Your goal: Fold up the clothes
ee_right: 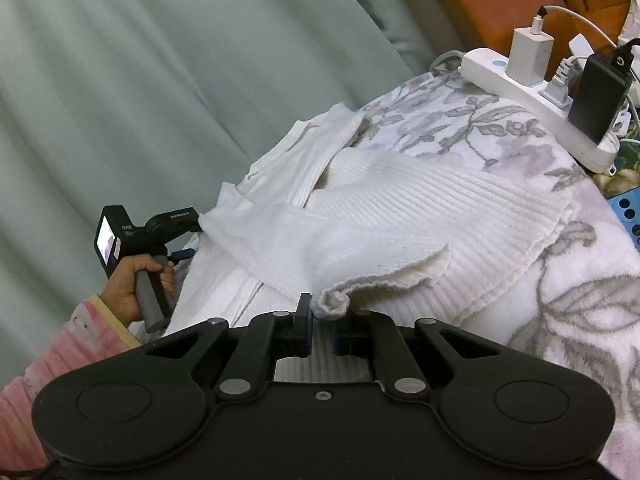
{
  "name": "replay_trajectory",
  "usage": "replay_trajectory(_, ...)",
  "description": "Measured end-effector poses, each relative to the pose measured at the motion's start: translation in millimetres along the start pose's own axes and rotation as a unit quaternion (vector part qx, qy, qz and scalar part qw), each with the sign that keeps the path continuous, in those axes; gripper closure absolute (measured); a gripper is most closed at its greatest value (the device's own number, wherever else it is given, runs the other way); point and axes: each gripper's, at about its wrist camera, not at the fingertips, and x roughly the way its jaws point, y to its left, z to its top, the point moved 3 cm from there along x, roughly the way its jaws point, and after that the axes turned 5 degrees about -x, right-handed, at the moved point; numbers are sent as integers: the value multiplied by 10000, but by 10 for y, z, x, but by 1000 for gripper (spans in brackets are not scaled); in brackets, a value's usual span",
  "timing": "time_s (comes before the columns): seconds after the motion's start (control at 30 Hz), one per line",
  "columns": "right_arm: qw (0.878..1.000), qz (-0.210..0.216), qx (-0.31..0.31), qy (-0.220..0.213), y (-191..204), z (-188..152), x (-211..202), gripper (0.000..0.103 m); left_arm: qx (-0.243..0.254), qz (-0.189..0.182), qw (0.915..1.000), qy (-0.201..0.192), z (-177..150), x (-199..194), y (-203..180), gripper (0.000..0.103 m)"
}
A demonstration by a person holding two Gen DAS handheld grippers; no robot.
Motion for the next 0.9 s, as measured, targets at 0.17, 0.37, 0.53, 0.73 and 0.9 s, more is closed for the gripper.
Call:
replay_trajectory(0.17, 10000, -5, 37, 45, -4, 11, -11, 94, 87, 20, 9999, 89, -11, -26, -4, 41)
replay_trajectory(0.37, 9999, -10, -12, 136, 29, 17, -43, 94, 73, -14, 9998, 159, -28, -83, 28, 41)
replay_trajectory(0.53, 9997, 4, -59, 232, 16, 23, -109, 94, 4, -14, 9998, 193, -58, -207, 71, 40)
replay_trajectory(0.73, 9995, 19, -131, 284, 2, 21, -208, 85, -14, -10, 9999, 164, -93, -427, 168, 38)
replay_trajectory(0.9, 9987, 0, -445, 231, 75, 70, -366, 64, 24, -175, 9998, 104, -66, -638, 185, 35)
